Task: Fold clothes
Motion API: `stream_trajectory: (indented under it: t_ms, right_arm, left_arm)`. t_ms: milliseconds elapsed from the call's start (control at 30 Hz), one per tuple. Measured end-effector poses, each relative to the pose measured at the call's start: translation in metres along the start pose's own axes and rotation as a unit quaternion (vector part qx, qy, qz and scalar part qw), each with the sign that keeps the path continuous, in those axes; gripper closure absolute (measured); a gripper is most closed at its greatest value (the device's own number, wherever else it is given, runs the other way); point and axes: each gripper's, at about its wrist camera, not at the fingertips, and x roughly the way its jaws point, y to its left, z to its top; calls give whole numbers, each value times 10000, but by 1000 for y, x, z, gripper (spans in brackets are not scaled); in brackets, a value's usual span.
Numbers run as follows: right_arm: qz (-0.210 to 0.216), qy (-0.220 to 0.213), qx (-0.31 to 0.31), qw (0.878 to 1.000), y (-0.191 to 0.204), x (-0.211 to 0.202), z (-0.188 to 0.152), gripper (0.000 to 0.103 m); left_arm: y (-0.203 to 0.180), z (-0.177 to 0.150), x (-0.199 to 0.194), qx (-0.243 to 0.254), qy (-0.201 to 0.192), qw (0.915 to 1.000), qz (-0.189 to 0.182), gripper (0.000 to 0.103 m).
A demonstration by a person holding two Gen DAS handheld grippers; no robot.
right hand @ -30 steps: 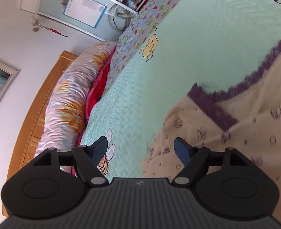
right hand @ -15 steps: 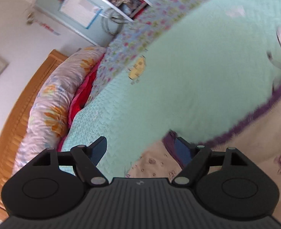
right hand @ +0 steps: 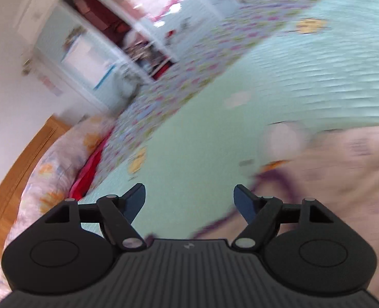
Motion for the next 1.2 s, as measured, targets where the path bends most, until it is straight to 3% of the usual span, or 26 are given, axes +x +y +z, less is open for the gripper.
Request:
stream_trajectory:
  t_ms: [67, 167, 333, 500, 633, 900, 1100, 1200]
  right_arm:
    - [-152, 6, 571, 9983, -38, -14, 11, 24]
    - [102, 121, 1027, 9946, -58, -9, 10, 24]
    - [369, 272, 942, 9945, -40, 27, -2, 24]
    - [-357, -138, 578, 9976, -31, 78, 2, 25]
    - [-642, -203, 765, 9948, -27, 106, 25, 20]
    - [-340, -216, 514, 9979, -32, 44, 8, 21]
    - [-790, -333, 549, 9948, -63, 45, 34, 25]
    - [-537, -323, 125, 9980, -47, 36, 29, 23]
  left_arm:
    - [-1, -1, 1, 56, -7, 10000, 16, 32]
    - [-4, -3, 2, 185, -33, 9998, 71, 31]
    - [-6, -3, 4, 292, -48, 9995, 101, 30]
    - [-5, -3, 4, 277, -38, 9996, 77, 30]
    - [-5, -3, 5, 291, -17, 9996, 59, 28]
    - [-6, -4, 4, 302, -18, 9995, 59, 27]
    - [-7, -4, 5, 335, -23, 9994, 73, 27]
    - [-7, -4, 5, 330, -24, 9994, 66, 27]
